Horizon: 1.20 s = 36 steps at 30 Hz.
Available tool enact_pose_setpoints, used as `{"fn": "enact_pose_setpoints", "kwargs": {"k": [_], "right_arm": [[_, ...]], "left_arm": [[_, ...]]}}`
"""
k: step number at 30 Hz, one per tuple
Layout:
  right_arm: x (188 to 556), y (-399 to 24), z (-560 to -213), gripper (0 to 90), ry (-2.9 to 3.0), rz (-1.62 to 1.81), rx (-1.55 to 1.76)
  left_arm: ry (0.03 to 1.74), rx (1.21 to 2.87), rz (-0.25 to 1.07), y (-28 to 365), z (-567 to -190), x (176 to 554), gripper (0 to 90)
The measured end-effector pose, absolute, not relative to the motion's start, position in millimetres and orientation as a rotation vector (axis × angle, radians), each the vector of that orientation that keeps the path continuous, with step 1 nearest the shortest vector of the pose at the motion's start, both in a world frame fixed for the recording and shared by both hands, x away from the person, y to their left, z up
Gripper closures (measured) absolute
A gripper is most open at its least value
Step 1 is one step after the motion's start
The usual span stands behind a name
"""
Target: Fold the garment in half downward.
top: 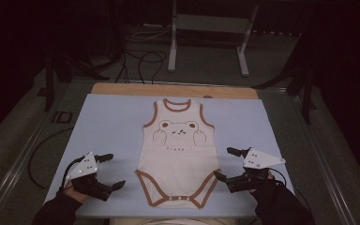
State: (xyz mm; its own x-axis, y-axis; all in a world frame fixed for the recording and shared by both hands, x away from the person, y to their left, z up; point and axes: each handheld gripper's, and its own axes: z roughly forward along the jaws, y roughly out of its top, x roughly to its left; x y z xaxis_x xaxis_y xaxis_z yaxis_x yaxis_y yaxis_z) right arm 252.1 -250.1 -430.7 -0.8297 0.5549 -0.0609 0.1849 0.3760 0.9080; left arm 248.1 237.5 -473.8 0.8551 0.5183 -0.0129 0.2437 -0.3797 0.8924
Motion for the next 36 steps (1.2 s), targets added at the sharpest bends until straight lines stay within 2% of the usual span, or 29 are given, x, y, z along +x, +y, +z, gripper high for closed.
{"fn": "enact_pose_setpoints", "kwargs": {"k": [4,17,36], "right_arm": [[256,-252,-424,9.5,2.273,1.443,0.662],[263,-243,-404,9.5,2.228,1.43,0.666],[287,-219,-378,9.5,2.198,1.388,0.649]], "left_arm": [[0.55,1.984,0.299,234,-466,251,0.0],[0.505,2.022,0.327,225,-442,263,0.0],[0.519,2.069,0.355,202,-413,302,0.0]]}}
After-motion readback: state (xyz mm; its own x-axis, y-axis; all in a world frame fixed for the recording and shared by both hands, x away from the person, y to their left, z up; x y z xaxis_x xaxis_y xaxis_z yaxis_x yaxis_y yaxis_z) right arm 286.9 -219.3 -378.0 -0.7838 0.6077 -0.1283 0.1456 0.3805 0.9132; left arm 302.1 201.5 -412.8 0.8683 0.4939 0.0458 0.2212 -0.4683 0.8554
